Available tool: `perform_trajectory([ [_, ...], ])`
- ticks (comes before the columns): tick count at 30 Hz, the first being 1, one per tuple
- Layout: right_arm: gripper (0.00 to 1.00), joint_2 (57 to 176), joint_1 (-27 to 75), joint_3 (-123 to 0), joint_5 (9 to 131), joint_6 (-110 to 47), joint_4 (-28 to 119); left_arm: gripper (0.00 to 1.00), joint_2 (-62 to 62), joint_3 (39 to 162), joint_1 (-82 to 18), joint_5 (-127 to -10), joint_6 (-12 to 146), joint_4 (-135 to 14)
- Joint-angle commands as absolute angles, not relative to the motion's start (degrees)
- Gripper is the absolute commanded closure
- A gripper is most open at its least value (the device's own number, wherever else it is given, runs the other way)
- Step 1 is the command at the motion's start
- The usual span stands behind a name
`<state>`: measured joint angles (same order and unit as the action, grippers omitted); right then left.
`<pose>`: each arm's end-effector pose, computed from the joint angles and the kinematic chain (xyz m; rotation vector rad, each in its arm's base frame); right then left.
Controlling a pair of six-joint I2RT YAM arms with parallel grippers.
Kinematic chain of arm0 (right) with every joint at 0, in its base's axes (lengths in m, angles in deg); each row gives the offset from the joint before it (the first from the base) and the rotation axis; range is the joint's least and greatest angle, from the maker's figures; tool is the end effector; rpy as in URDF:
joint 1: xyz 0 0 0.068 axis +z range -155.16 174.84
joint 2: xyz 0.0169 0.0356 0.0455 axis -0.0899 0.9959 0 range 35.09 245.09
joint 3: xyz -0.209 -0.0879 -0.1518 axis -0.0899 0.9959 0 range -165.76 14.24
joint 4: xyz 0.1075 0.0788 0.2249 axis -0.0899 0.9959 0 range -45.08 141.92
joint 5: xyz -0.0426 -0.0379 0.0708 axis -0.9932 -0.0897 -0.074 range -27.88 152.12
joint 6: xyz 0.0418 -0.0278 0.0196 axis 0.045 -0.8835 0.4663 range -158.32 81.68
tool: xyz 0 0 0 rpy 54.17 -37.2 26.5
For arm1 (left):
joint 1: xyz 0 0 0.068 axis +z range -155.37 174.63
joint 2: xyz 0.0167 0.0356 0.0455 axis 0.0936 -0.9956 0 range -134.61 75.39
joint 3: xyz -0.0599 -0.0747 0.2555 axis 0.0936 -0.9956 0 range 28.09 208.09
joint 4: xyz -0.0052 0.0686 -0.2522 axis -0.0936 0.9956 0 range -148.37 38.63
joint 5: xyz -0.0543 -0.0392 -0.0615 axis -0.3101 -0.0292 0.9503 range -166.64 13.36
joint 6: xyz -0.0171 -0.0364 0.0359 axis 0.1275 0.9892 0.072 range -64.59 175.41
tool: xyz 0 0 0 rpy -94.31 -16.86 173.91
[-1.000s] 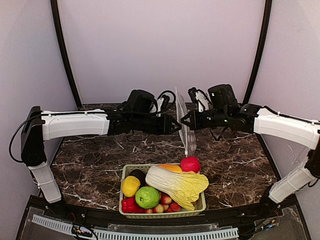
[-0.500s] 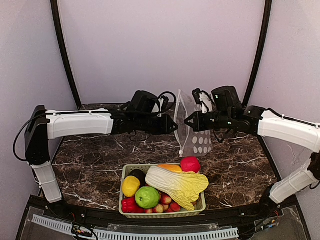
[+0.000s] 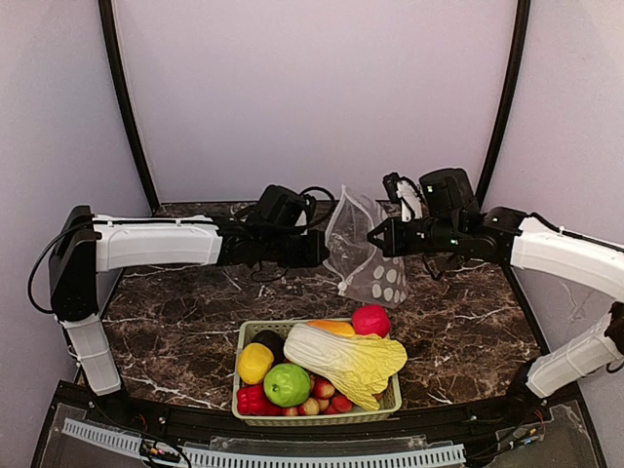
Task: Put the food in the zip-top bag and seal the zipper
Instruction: Open the zipper food storage bag at the center of the board.
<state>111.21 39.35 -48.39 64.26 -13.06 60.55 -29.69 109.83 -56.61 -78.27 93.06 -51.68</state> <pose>0.2162 0.2145 0.3177 -0.3871 2.1397 0.7639 0.2713 -0.3364 0.2716 0.2453 2.2135 -0.8772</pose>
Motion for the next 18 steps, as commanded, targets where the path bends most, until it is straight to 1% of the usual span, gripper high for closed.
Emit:
perform_trajectory([
  [1,1.00,107.8,39.7,-47.1,63.1,-11.3,62.2,0.99,-25.9,103.4,-54.2,-81.4,95.7,-52.3],
  [4,1.00,106.4,39.7,-46.9,63.3,-11.0,63.4,0.99,-24.9,101.5,-53.6,-81.6,96.0,-53.0],
  [10,1.00,105.2,40.2,-47.4,64.4,-10.7,64.5,0.99,-25.0,101.9,-53.4,-81.6,95.3,-52.6],
  [14,1.00,105.9,41.0,-47.5,64.6,-10.6,64.0,0.99,-24.8,101.0,-53.5,-79.1,95.3,-55.3],
  [18,1.00,107.6,41.4,-47.5,64.6,-10.0,63.6,0.93,-24.0,99.8,-53.5,-74.1,94.6,-58.7],
])
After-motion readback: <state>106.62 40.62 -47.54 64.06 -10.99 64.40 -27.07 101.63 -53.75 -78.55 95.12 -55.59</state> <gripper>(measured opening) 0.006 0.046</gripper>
